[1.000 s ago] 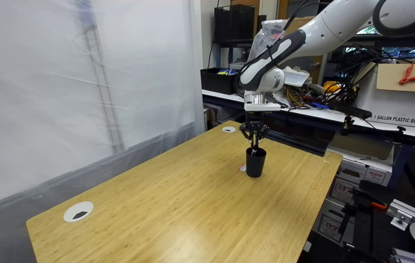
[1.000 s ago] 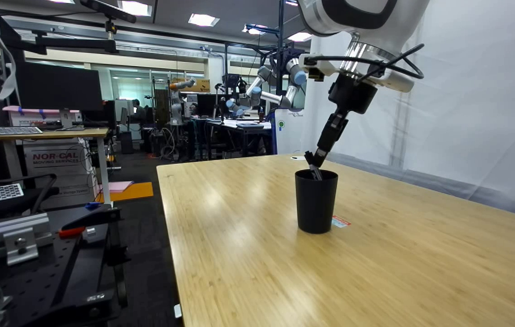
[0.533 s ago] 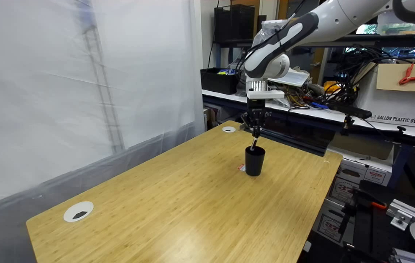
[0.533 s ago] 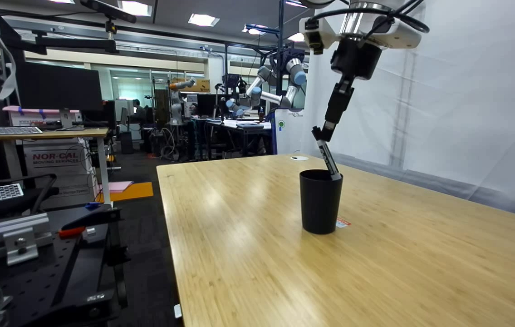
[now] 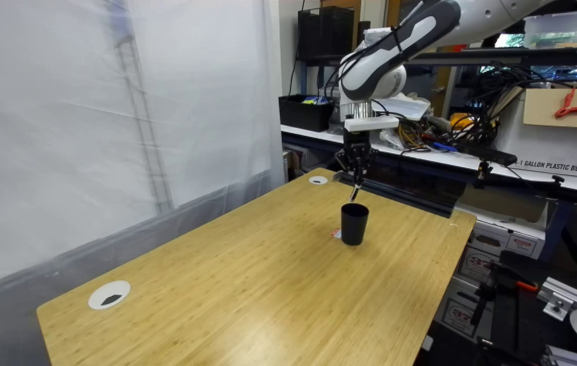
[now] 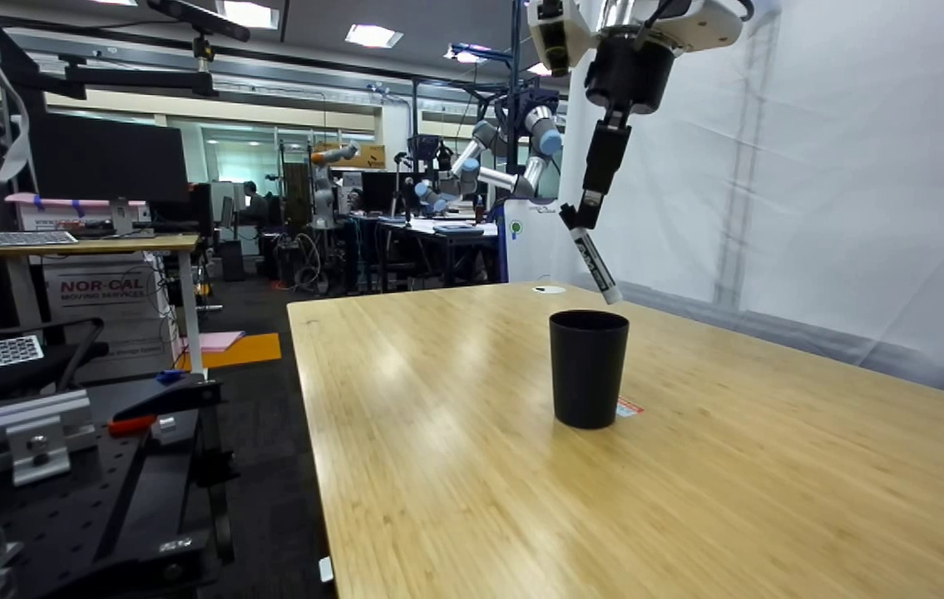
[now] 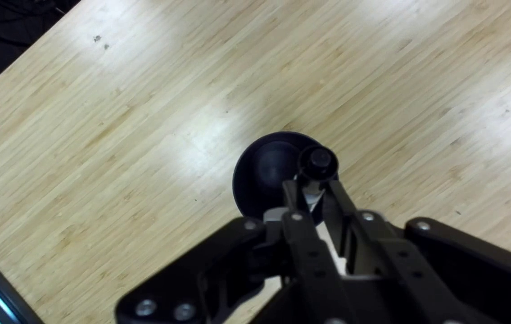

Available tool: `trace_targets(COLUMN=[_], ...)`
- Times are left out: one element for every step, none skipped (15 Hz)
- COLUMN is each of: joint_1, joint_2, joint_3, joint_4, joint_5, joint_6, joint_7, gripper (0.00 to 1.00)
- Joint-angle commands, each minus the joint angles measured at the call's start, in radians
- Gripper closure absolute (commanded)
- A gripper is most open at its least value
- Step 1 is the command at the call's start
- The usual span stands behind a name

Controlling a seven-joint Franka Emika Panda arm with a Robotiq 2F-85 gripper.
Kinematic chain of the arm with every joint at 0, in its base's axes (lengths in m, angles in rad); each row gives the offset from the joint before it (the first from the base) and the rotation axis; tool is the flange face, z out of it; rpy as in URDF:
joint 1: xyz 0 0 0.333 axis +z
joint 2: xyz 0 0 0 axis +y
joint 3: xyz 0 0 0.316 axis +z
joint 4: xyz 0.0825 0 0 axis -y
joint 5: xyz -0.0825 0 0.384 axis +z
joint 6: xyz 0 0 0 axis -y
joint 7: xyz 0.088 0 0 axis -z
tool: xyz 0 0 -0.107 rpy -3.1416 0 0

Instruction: Remove the black marker from the black cup and put it on the table

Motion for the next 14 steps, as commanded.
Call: trace_targets(joint_1=[0.035,0.047,0.059,0.07,0.081,0.09,0.097,0.105,0.112,0.12,0.127,0.134,0.142,0.149], joint_2=[-0.044,-0.048,-0.052,-0.054,-0.054,-0.053,-0.051,-0.048,-0.046,-0.042,-0.039,-0.036,-0.033,-0.029], joint_3=[0.005,0.009,0.013,0.018,0.021,0.027,0.032,0.037,0.041,0.047,0.051,0.055,0.06,0.066], joint_4=[-0.029,-0.029,-0.029,-0.031,-0.031,-0.034,-0.034,-0.037,-0.041,-0.042,-0.044,-0.047,-0.047,-0.049], joint_5=[-0.072,-0.095,-0.116,-0.134,-0.151,-0.167,-0.179,-0.193,-0.205,-0.215,-0.226,-0.24,-0.251,-0.262], joint_6=[0.027,0.032,0.035,0.044,0.052,0.061,0.068,0.076,0.087,0.095,0.102,0.11,0.117,0.129], joint_7=[0.027,0.034,0.041,0.045,0.049,0.05,0.05,0.051,0.05,0.051,0.049,0.05,0.048,0.043], gripper=[0.96,0.96,0.96,0.96,0.96,0.96,0.96,0.96,0.96,0.96,0.96,0.96,0.96,0.96])
